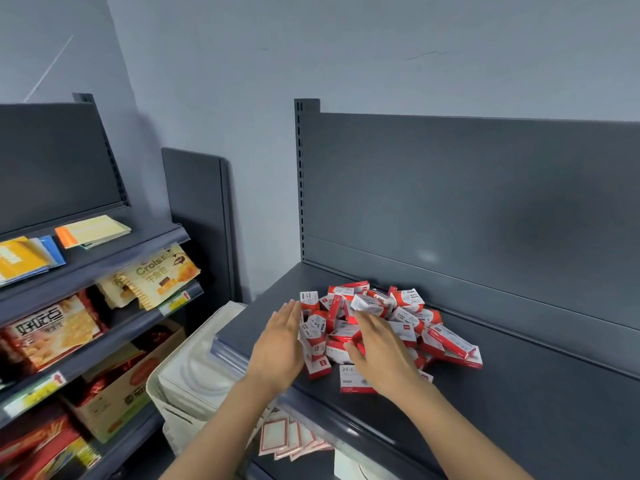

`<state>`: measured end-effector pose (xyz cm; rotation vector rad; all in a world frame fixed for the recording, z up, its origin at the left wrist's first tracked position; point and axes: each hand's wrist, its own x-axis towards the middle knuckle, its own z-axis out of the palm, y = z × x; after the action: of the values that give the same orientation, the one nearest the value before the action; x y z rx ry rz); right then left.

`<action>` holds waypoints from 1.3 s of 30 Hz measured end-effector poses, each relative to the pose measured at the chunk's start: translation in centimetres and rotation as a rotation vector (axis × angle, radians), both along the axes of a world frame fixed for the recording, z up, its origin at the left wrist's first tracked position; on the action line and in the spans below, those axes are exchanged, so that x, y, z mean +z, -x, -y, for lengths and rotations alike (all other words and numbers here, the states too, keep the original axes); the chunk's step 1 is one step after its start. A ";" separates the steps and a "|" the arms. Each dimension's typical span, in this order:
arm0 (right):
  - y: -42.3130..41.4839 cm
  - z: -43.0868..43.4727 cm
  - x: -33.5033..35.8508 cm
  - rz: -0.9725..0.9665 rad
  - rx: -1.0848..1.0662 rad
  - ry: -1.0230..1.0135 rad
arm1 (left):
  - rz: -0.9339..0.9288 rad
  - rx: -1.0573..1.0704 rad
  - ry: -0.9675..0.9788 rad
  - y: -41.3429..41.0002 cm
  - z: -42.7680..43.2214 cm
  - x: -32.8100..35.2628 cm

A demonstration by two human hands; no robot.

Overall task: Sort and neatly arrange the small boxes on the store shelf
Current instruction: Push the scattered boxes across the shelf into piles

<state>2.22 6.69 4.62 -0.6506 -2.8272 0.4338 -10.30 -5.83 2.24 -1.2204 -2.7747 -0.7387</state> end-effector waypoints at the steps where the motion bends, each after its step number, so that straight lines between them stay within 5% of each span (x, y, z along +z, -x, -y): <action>1: 0.6 0.2 0.0 0.006 0.017 0.002 | 0.006 0.015 0.002 0.4 0.2 -0.2; 18: 7.8 3.7 -1.4 0.128 0.019 0.016 | 0.383 0.353 -0.112 5.7 -4.2 -0.7; 28: 4.0 1.6 2.1 -0.118 -0.092 0.158 | 0.318 0.396 -0.197 5.4 -4.8 0.7; 34: -1.4 -1.0 4.3 -0.245 -0.208 0.130 | 0.150 0.175 -0.470 0.8 -6.3 6.7; 39: -8.8 -3.5 5.1 -0.284 -0.327 0.124 | 0.103 -0.091 -0.512 -7.0 -11.3 9.2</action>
<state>11.03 10.23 9.72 -0.9718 -2.3859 0.5910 -3.26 5.52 11.46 -1.2232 -2.3747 -1.4394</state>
